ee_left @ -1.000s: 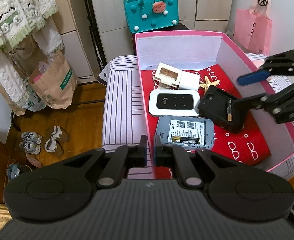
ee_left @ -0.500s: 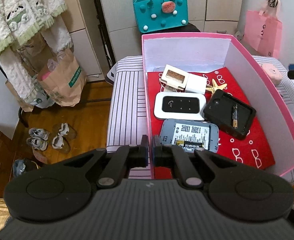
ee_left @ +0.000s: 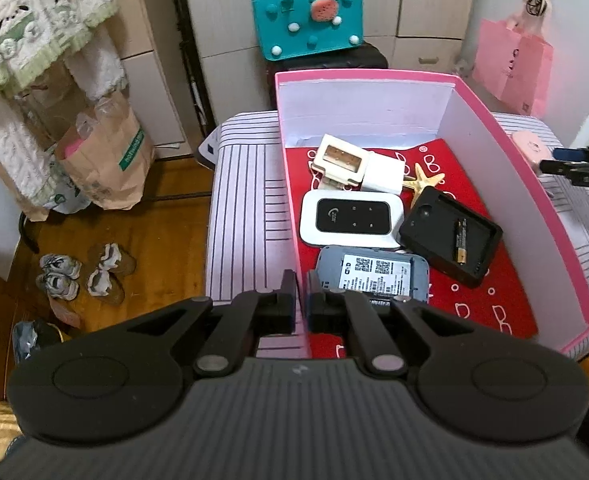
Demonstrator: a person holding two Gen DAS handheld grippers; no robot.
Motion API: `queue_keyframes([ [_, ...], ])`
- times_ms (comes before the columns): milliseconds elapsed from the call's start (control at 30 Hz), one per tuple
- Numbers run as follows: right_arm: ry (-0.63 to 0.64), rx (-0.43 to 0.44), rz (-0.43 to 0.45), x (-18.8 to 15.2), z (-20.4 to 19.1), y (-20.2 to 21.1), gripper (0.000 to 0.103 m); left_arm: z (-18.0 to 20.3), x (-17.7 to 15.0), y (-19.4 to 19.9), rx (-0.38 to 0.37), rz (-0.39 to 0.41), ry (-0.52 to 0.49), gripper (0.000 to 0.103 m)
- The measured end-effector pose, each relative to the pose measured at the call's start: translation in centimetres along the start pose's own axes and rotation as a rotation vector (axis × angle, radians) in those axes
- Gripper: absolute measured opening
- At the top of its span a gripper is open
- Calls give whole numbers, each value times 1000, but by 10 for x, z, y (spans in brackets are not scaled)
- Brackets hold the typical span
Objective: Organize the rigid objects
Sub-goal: 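Grasp the pink round case with the right gripper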
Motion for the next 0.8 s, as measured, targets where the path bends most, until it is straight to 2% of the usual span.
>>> queue_keyframes([
  [133,22,-55,19,-5,-6,-7,85,-2,2,-1,-18,1,-28,5],
  [300,55,-128,17,-2,-9,-18,85,-5,4,-2,-44,2,-41,6],
  [400,32,-124,11,3,-3,-24,87,-6,4,-2,-54,-1,-46,6],
  [633,4,-107,-32,12,2,-45,87,-6,8,-4,-54,-20,-60,6],
  [700,-2,-95,-33,14,1,-46,79,-6,10,-5,-56,-28,-58,6],
  [800,-7,-104,-68,18,-3,-45,78,-4,12,-7,-46,-32,-62,6],
])
Point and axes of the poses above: each gripper's, at about its wrist camera, not at the fingertips, and y roughly against the way its jaws point, z to its right, x to its top, the point moved 1 cm from there along -y, roughly the way its jaws point
